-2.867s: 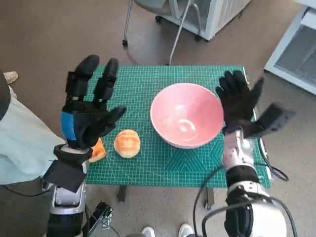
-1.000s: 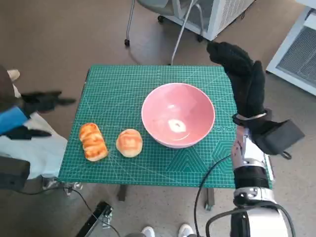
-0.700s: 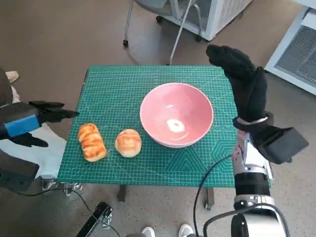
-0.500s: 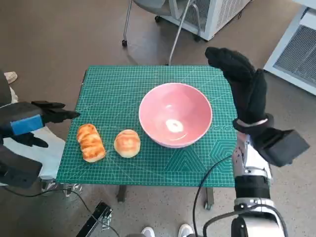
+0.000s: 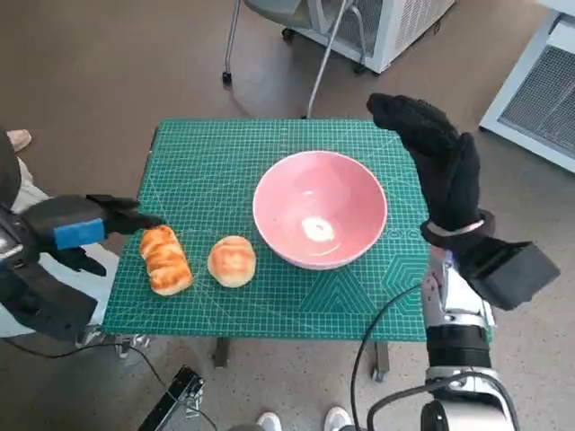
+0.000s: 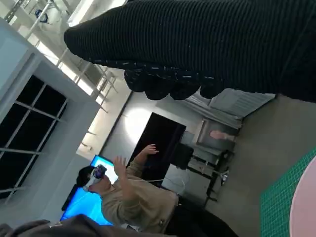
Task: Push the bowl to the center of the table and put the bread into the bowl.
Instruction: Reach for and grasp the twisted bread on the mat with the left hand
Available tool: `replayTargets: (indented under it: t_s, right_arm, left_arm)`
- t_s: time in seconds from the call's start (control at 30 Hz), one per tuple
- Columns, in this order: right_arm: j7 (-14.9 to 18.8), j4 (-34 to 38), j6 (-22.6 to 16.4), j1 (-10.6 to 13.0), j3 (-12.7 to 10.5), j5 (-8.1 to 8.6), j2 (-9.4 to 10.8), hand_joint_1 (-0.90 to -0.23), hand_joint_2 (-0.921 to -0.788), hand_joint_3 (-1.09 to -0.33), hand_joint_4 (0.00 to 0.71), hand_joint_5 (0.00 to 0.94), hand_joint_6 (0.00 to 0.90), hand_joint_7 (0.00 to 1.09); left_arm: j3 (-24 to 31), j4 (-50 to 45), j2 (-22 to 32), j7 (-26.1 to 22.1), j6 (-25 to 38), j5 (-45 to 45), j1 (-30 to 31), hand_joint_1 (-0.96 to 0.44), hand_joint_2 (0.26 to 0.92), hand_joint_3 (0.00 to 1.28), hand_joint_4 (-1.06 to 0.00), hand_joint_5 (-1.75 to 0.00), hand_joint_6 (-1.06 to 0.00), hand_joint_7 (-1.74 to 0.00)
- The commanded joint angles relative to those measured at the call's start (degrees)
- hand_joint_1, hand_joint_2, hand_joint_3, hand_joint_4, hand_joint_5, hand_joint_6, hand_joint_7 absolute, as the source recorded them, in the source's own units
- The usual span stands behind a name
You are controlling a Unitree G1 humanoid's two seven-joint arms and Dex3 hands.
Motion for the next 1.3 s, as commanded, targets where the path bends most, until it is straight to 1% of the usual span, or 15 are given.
replayTargets:
  t_s: [0.03,0.2,0.4,0.67,0.97,1.1,1.13,1.3]
  right_arm:
    - [-0.9,-0.1,0.8,2.1,0.2,-0.27,0.0,-0.672,-0.921,-0.778,0.342,0.025,0.005,0.81]
    - [-1.0,-0.3,0.9,2.5,0.2,0.13,0.0,-0.674,-0.921,-0.779,0.341,0.024,0.001,0.82]
    - [-0.9,-1.0,1.3,2.9,0.2,0.64,0.1,-0.674,-0.921,-0.780,0.340,0.023,-0.001,0.82]
    - [-0.6,-1.4,2.2,3.3,0.0,1.73,0.0,-0.674,-0.921,-0.781,0.338,0.022,-0.001,0.82]
    - [-0.3,-2.6,2.8,4.1,-0.1,2.45,-0.2,-0.673,-0.921,-0.781,0.337,0.022,-0.001,0.83]
    - [-0.4,-3.1,2.9,4.4,0.0,2.58,-0.2,-0.669,-0.921,-0.782,0.336,0.022,-0.001,0.83]
    - [-0.4,-3.2,3.0,4.5,0.0,2.59,-0.3,-0.668,-0.921,-0.782,0.336,0.022,-0.001,0.83]
    - [-0.4,-3.7,3.3,4.7,-0.2,2.78,-0.6,-0.661,-0.921,-0.783,0.336,0.022,-0.001,0.83]
  left_arm:
    - [-2.5,2.6,-1.2,3.6,-1.1,2.1,-3.0,-0.17,0.774,0.01,-0.24,0.00,-0.37,-0.01]
    - [-4.7,5.6,-3.0,6.2,-1.9,2.9,-4.7,-0.16,0.777,0.01,-0.25,-0.01,-0.36,0.00]
    - [-6.7,8.4,-5.1,7.0,-2.1,2.6,-6.0,-0.13,0.783,0.01,-0.27,-0.01,-0.38,-0.01]
    - [-9.5,9.0,-6.9,8.6,-0.6,4.5,-6.6,-0.11,0.787,0.00,-0.28,-0.01,-0.38,-0.01]
    - [-12.6,10.8,-9.5,7.4,0.4,5.4,-7.6,-0.09,0.799,0.01,-0.27,0.00,-0.39,-0.01]
    - [-14.3,12.2,-10.6,6.6,1.1,6.4,-8.4,-0.05,0.819,0.01,-0.27,0.00,-0.39,-0.01]
    - [-14.8,12.7,-10.9,6.6,1.4,6.7,-8.6,-0.02,0.840,0.02,-0.26,0.00,-0.38,0.00]
    - [-17.8,15.3,-12.6,8.0,3.3,9.2,-9.9,0.04,0.899,0.04,-0.26,0.00,-0.39,-0.01]
